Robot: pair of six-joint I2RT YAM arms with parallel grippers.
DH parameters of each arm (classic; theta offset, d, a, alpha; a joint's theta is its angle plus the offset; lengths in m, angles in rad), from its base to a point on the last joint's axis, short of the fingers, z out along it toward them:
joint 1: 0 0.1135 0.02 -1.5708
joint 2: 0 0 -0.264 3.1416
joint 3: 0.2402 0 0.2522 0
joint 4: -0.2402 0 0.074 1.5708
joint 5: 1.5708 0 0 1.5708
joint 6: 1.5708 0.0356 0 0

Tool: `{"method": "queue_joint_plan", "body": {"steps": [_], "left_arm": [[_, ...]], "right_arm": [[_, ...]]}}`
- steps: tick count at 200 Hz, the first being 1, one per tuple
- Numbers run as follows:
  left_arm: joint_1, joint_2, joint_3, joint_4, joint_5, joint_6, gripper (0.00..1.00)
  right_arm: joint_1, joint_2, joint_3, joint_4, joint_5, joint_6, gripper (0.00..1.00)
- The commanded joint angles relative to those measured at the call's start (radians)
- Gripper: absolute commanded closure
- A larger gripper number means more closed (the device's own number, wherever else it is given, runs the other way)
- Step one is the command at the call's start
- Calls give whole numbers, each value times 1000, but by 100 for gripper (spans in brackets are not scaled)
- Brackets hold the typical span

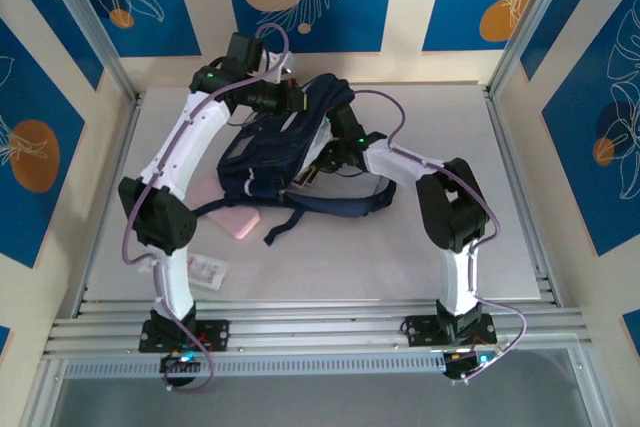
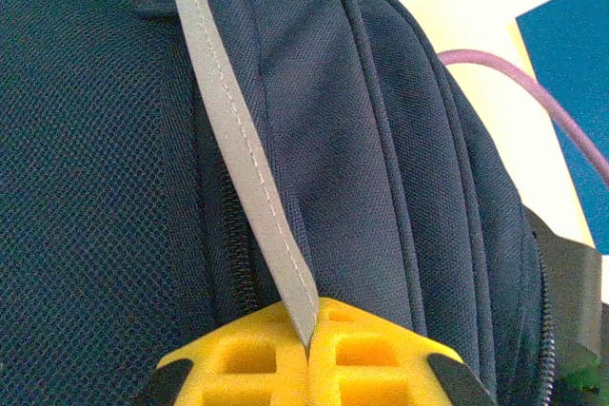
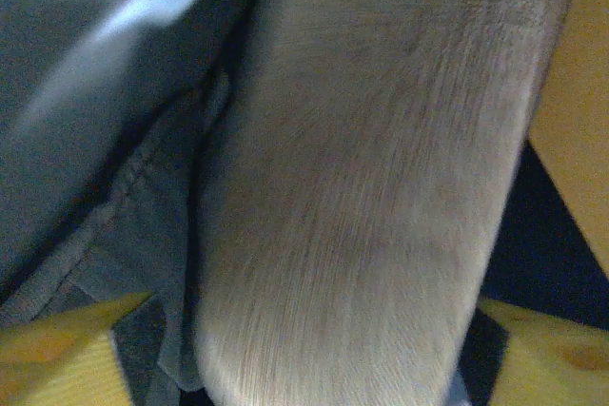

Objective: Pack the student bag

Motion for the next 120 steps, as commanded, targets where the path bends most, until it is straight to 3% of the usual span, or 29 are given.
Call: {"method": "queue_joint_plan", "body": {"steps": [1,32,81,120], "left_arm": [[-3,-95,22,120,124,-12,100],[15,-97,10,114,126,-13,100],[33,-99,-25,127,116,-16,100],[34,-96,-80,160,114,-22,100]], "right_arm": [[45,28,36,147,10,32,15],[11,-7,-34,211,-10,89,12],[-14,-231,-264,162,207,51,13],[-45,-468,-505,206,360,108,15]]}}
